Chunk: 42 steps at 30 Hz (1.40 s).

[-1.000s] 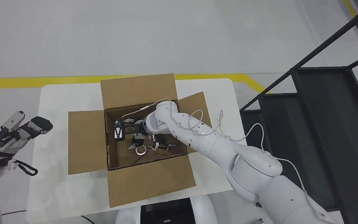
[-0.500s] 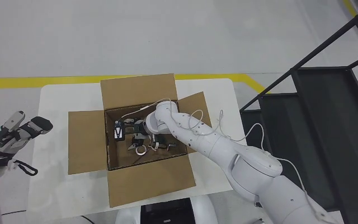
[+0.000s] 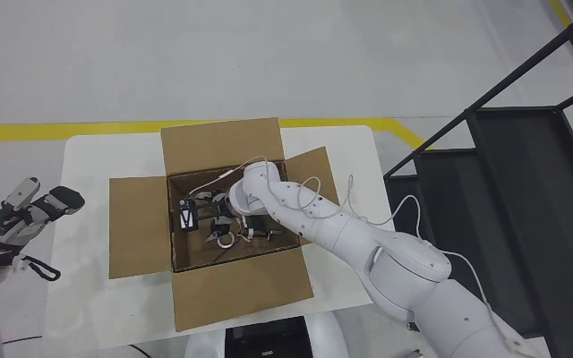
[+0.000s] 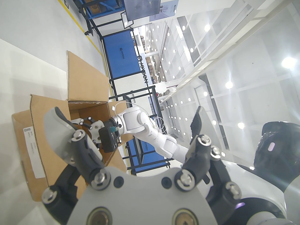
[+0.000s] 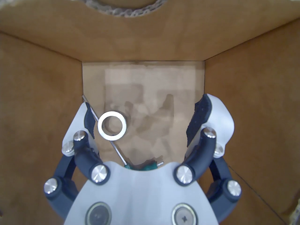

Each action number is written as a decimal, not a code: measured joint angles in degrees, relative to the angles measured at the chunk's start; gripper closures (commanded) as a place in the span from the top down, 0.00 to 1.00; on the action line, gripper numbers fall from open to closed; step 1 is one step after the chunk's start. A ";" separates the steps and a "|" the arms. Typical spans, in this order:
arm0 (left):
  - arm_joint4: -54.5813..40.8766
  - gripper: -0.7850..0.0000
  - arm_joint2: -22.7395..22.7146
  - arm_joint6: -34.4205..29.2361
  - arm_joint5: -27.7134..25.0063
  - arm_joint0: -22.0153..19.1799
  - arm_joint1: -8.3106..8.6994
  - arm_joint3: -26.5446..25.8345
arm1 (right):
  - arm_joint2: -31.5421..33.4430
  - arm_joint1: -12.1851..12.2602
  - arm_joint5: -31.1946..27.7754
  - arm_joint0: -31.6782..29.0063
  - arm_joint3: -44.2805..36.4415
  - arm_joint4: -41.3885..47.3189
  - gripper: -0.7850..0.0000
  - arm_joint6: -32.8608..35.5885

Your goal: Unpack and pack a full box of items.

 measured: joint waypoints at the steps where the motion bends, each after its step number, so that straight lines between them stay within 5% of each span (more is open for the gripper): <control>1: 0.00 1.00 0.00 0.00 0.00 0.00 0.00 0.00 | -0.02 -0.09 -0.49 0.21 -0.04 -0.07 1.00 0.22; 17: 0.00 1.00 0.00 0.00 0.00 0.00 0.00 0.00 | -1.11 -0.59 2.29 -2.82 0.01 -4.09 1.00 6.96; 27: 0.00 1.00 0.00 0.00 0.00 0.00 0.00 0.00 | 0.33 -0.26 2.96 -2.94 0.84 -5.71 0.51 6.22; 42: 0.00 1.00 0.00 0.00 0.00 0.00 0.00 0.00 | 1.51 0.29 1.82 -4.65 0.26 -7.53 0.58 6.14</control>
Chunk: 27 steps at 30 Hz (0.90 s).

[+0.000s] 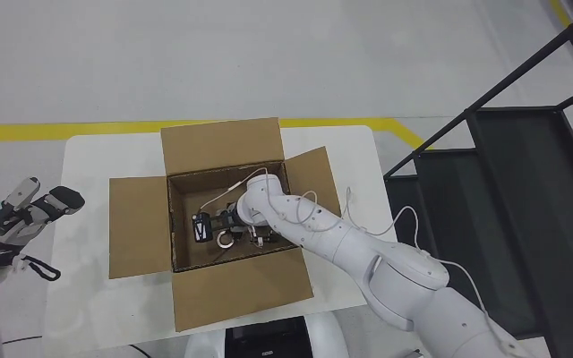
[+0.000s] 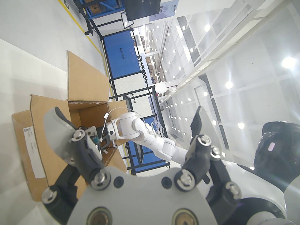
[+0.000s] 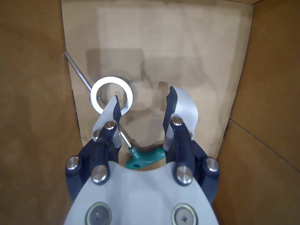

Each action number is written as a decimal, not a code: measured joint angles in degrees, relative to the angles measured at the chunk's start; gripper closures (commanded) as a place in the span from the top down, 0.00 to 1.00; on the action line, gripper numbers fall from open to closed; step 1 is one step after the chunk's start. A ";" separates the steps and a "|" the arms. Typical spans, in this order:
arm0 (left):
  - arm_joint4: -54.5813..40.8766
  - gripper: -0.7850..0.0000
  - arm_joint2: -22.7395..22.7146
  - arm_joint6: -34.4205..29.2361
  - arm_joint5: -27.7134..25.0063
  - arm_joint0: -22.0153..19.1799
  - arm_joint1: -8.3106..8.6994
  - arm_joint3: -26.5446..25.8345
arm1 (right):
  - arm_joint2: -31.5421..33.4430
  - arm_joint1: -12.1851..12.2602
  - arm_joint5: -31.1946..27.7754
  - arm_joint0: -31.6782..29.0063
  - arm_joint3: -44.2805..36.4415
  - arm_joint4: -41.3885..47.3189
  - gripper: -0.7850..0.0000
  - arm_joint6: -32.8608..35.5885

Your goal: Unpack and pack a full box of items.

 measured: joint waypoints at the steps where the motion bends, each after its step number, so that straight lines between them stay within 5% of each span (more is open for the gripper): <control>1: 0.00 1.00 0.00 0.00 0.00 0.00 0.00 0.00 | 0.15 0.05 0.07 -0.05 -0.14 -0.07 0.57 -0.24; 18: 0.00 1.00 0.00 0.00 0.00 0.00 0.00 0.00 | 0.16 -0.49 -0.66 -0.97 0.57 -1.63 0.40 0.58; 20: 0.00 1.00 0.00 0.00 0.00 0.00 0.00 0.00 | -0.23 -0.92 -0.73 -0.94 0.85 -1.64 0.31 0.85; 23: 0.00 1.00 0.00 0.00 0.00 0.00 0.00 0.00 | -0.69 -1.54 -0.80 -0.73 1.45 -1.66 0.00 1.12; 27: 0.00 1.00 0.00 0.00 0.00 0.00 0.00 0.00 | -0.89 -2.19 -0.70 -0.27 2.35 -1.57 0.00 1.21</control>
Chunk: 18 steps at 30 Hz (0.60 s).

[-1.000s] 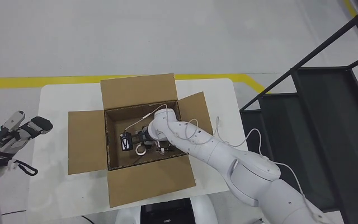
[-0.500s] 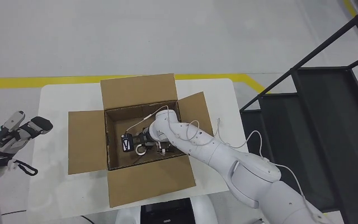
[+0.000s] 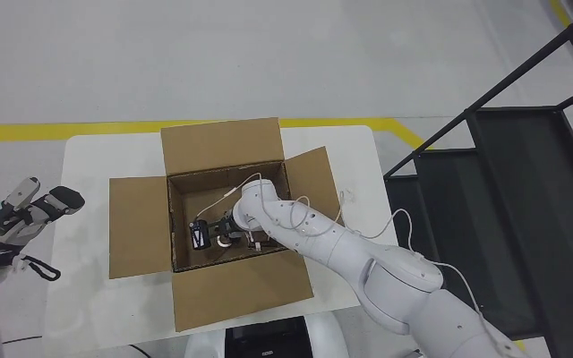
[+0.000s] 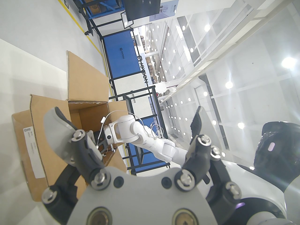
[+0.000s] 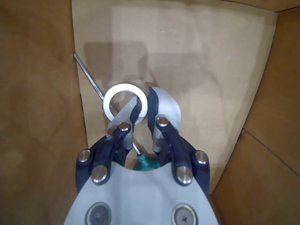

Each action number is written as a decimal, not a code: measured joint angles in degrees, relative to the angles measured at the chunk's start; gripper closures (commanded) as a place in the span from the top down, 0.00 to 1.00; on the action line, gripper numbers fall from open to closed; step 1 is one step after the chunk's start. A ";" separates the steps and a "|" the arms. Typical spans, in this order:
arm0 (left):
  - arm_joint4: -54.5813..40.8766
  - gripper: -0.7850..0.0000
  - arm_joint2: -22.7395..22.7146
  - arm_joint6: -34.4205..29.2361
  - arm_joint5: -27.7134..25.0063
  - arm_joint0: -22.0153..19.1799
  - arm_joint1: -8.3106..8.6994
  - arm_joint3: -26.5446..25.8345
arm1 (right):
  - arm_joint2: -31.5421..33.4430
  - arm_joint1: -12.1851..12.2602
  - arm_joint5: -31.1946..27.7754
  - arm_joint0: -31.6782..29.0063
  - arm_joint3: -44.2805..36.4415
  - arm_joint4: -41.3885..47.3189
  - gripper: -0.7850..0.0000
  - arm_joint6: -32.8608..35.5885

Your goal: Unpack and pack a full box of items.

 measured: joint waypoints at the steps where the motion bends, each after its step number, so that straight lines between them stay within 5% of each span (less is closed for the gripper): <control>1: 0.00 1.00 0.00 0.00 0.00 0.00 0.00 0.00 | 0.02 -0.12 0.04 0.13 0.22 0.04 0.00 0.00; 10: 0.00 1.00 0.00 0.00 0.00 0.00 0.00 0.00 | 3.08 0.44 -3.07 1.36 -1.81 2.75 0.00 -2.45; 18: 0.00 1.00 0.00 0.00 0.00 0.00 0.00 0.00 | 13.19 6.41 -7.64 -3.10 -15.24 4.22 0.00 -1.06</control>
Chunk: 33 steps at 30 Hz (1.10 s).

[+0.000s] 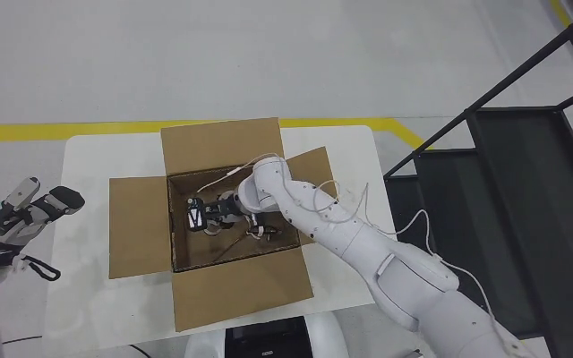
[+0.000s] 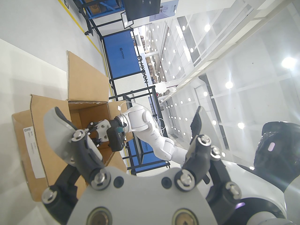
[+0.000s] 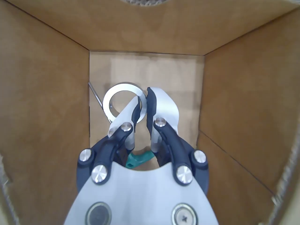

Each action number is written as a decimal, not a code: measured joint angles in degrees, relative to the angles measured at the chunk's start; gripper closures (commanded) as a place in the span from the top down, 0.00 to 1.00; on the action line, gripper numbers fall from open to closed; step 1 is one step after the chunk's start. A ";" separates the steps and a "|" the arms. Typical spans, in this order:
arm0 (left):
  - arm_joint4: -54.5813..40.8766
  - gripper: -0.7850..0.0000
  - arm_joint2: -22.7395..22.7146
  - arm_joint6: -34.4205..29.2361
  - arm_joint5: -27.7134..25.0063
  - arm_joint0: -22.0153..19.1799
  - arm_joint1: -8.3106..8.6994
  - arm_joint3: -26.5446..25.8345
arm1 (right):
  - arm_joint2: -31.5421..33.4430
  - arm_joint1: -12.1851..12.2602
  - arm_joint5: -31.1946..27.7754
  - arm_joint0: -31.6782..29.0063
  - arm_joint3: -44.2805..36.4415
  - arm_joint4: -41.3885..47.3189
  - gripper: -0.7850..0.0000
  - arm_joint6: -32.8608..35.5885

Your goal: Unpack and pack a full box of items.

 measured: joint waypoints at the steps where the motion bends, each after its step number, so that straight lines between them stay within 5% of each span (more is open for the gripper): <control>1: 0.00 1.00 0.00 0.00 0.00 0.00 0.00 0.00 | 1.61 0.86 -0.36 -1.31 -2.48 0.23 0.00 0.55; 9: 0.00 1.00 0.00 0.00 0.00 0.00 0.00 0.00 | 14.97 6.91 -5.82 -15.74 -22.92 3.47 0.00 -3.21; 33: 0.00 1.00 0.00 0.00 0.00 0.00 0.00 0.00 | 14.79 6.91 -5.48 -15.73 -23.02 3.18 0.00 -2.86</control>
